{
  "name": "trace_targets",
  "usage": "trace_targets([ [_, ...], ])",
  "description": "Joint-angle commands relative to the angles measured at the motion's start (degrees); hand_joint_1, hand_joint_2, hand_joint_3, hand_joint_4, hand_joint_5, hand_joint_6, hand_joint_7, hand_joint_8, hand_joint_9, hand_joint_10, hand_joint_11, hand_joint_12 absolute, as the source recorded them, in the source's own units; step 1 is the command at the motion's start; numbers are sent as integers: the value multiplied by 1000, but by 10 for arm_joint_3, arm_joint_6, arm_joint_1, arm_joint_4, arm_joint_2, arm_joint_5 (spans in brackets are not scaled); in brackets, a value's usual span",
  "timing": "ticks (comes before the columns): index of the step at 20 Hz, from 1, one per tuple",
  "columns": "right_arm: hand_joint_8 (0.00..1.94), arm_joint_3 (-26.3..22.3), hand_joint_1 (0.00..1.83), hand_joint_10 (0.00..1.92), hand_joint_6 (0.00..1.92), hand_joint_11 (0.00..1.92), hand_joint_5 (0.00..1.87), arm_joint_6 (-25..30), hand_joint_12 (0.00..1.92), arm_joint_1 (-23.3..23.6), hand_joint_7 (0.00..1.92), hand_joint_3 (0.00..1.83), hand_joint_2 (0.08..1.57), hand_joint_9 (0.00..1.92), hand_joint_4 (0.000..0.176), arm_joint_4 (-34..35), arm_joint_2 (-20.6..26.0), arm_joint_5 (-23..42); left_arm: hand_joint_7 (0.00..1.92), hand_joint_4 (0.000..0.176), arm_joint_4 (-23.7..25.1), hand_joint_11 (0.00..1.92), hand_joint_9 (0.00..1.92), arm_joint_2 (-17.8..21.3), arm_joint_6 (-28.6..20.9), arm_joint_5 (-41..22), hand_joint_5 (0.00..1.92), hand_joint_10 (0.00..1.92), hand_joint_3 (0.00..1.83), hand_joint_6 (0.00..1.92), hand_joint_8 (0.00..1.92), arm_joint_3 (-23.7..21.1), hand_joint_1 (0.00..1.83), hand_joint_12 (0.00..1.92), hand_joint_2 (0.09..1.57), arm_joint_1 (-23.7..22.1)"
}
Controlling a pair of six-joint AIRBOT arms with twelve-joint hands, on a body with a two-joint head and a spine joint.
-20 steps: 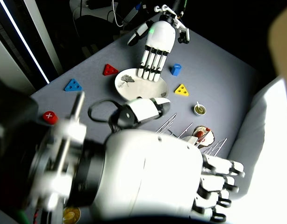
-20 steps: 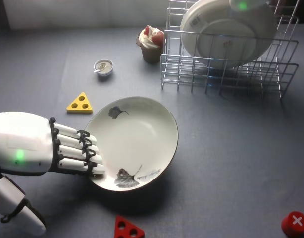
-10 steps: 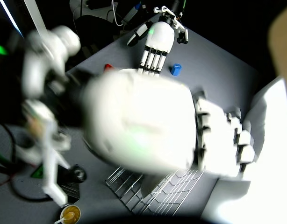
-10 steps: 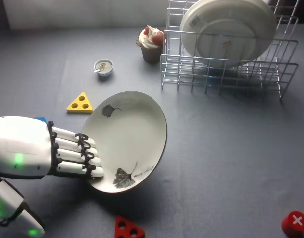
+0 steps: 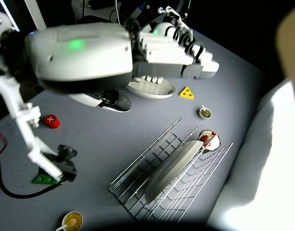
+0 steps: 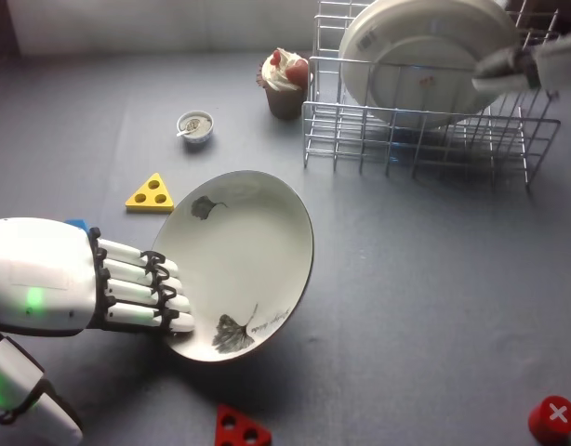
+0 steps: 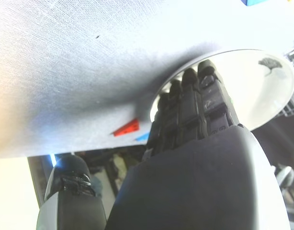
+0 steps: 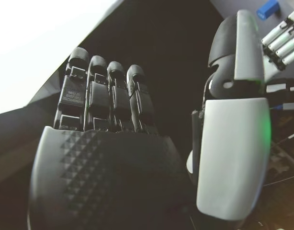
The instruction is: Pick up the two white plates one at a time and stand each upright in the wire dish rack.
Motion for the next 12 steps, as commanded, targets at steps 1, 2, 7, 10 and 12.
trace_targets([
  [1,5,-1,1163,5,6,210,208,6,25,0,141,3,928,149,0,9,2,78,196,0,42,201,191,-5,-3,1,122,5,1,2,4,0,2,12,995,10],
  [2,1,-1,1166,1,2,200,199,14,21,-11,132,4,932,141,0,-5,2,92,194,0,42,195,187,-5,-3,1,127,3,1,4,3,1,2,9,996,9],
  [7,5,-6,1123,5,1,230,204,58,31,-65,151,0,916,156,0,-29,-8,136,190,0,43,179,180,-6,-3,0,117,0,0,0,0,1,0,1,995,9],
  [10,4,-13,1135,3,1,217,187,58,25,-88,146,7,938,154,0,-29,-13,146,176,0,43,164,165,-6,-3,0,112,0,1,0,0,2,1,0,996,8],
  [12,2,-23,1149,3,5,210,197,57,22,-100,143,6,941,154,0,-44,-15,153,202,0,44,195,204,-6,-3,0,118,15,0,3,10,2,24,14,994,7],
])
